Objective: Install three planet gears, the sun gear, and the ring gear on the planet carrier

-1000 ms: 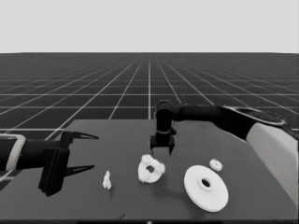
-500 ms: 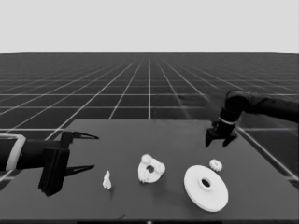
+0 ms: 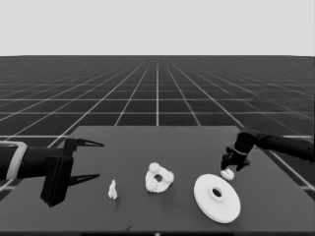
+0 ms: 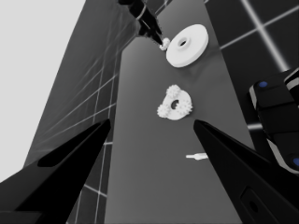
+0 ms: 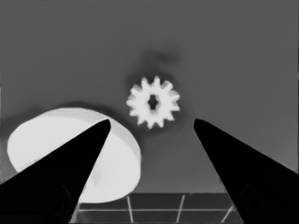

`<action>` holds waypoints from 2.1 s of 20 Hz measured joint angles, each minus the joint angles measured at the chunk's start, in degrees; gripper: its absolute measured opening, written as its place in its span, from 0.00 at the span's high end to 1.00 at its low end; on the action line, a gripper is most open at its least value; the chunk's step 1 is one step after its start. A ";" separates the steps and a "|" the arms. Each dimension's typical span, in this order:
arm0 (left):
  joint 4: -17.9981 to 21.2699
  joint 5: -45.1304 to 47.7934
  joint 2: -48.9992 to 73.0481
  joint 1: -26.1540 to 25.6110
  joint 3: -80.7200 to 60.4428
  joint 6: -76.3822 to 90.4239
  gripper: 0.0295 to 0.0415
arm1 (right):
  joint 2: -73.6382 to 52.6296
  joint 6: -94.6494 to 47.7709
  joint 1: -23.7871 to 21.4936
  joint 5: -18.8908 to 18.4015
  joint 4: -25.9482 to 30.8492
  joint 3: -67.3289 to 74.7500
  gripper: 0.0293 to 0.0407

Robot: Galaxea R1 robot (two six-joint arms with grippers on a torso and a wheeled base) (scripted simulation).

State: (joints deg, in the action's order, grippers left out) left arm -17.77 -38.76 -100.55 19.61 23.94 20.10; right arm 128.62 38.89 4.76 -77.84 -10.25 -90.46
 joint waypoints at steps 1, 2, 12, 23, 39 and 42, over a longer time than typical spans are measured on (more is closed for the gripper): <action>0.00 0.00 0.00 0.00 0.00 0.00 0.25 | 1.12 -0.65 2.01 1.60 -0.94 -2.08 0.19; 0.00 0.00 0.00 0.00 0.00 0.00 0.25 | 1.86 -1.10 3.09 2.55 -1.41 -3.47 0.19; 0.00 0.00 0.00 0.00 0.00 0.00 0.25 | 2.95 -1.82 4.37 3.92 -1.99 -5.60 0.86; 0.00 0.00 0.00 0.00 0.00 0.00 0.25 | -2.26 1.09 -17.70 -13.86 11.22 4.14 0.86; 0.00 0.00 0.00 0.00 0.00 0.00 0.25 | 45.70 41.49 -6.20 -10.58 0.38 -3.58 0.86; 0.00 0.00 0.00 0.00 0.00 0.00 0.25 | 46.74 38.95 -0.43 -9.03 -4.64 -7.58 0.86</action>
State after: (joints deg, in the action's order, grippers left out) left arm -17.77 -38.76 -100.55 19.61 23.94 20.10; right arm 175.36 77.84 4.32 -86.87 -14.90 -98.03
